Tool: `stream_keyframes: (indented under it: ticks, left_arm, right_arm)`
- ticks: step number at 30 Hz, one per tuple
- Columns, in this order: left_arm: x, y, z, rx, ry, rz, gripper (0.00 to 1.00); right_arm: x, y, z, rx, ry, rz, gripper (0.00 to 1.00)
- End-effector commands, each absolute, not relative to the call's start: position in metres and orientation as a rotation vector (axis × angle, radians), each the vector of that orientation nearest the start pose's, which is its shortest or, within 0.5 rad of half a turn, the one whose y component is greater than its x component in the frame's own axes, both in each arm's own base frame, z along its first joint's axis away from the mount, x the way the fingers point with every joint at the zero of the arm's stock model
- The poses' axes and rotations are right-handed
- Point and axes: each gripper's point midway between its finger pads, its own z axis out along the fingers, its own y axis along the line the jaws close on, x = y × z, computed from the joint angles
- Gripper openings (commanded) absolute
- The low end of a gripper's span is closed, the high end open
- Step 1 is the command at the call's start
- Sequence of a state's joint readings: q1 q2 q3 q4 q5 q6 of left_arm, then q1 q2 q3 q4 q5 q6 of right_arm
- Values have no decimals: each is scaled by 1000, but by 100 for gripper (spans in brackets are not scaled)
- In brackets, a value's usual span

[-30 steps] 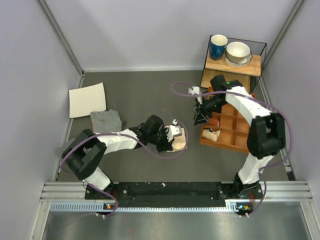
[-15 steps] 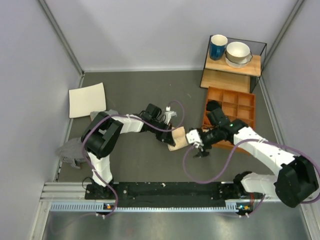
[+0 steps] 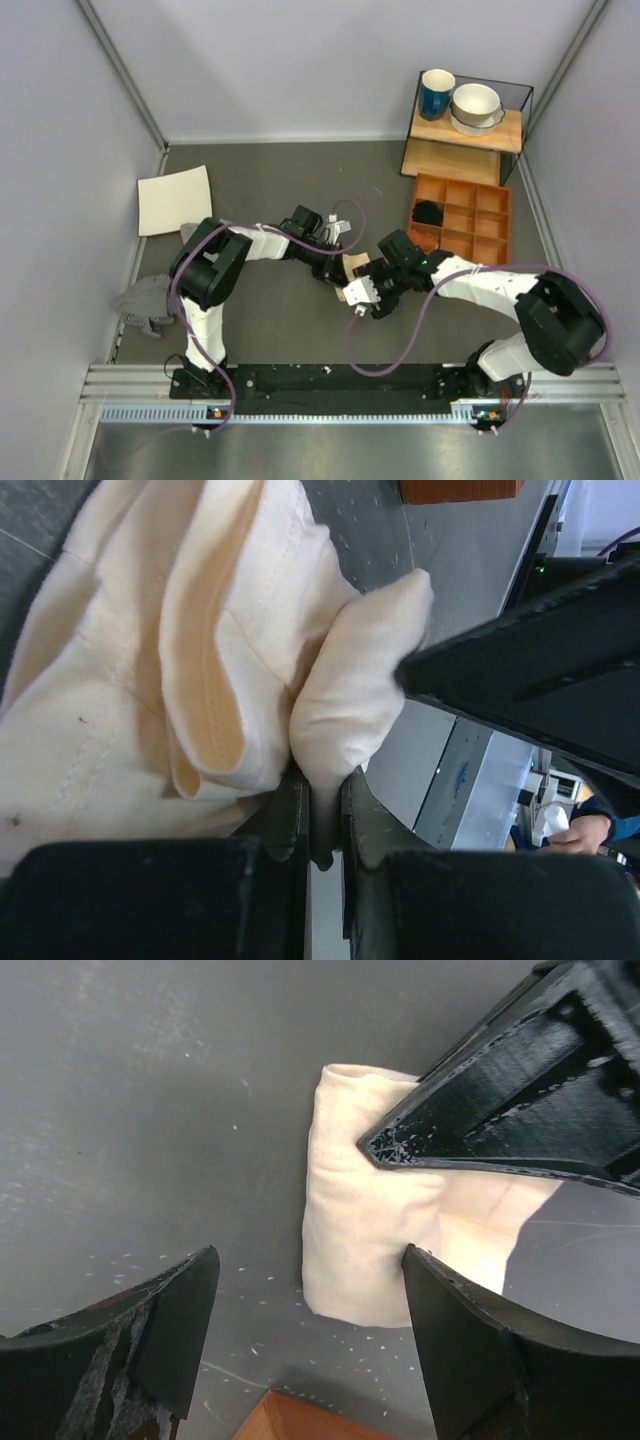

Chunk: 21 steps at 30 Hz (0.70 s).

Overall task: Roll the underwear
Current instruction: Roll the underwear to the center of the board.

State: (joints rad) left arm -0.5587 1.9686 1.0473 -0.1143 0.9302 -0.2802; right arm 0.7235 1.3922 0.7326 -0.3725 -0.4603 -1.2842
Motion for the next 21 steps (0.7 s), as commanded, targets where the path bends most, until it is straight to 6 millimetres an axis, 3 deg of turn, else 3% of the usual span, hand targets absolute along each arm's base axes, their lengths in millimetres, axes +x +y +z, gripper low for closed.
stream_keyframes:
  ticks: [1, 7, 10, 11, 13, 14, 16, 17, 19, 20, 21]
  left_arm:
    - [247, -319, 13, 696, 2604, -1392, 10]
    - [253, -321, 35, 677, 2527, -1409, 25]
    - [261, -314, 55, 652, 2431, -1404, 31]
    - [264, -311, 70, 638, 2386, -1392, 38]
    - [268, -299, 76, 607, 2328, -1359, 41]
    - [270, -294, 92, 610, 2266, -1338, 43]
    - [270, -277, 89, 575, 2240, -1258, 43]
    - [273, -274, 109, 611, 2139, -1218, 43]
    - [265, -262, 104, 611, 2102, -1144, 44]
    - [268, -261, 130, 647, 1957, -1118, 44]
    - [256, -254, 119, 646, 1949, -1106, 44]
  right_arm:
    - [227, 251, 37, -2211, 1178, 282, 74]
    - [233, 245, 18, -2244, 1273, 260, 63]
    - [232, 243, 15, -2248, 1318, 276, 55]
    - [231, 243, 15, -2244, 1338, 288, 49]
    - [233, 244, 16, -2241, 1368, 307, 43]
    - [228, 242, 13, -2249, 1407, 342, 38]
    - [230, 244, 18, -2236, 1444, 378, 33]
    - [220, 239, 14, -2239, 1513, 466, 30]
    - [221, 244, 24, -2213, 1545, 543, 28]
    - [218, 243, 27, -2186, 1588, 607, 26]
    - [217, 242, 32, -2184, 1622, 654, 25]
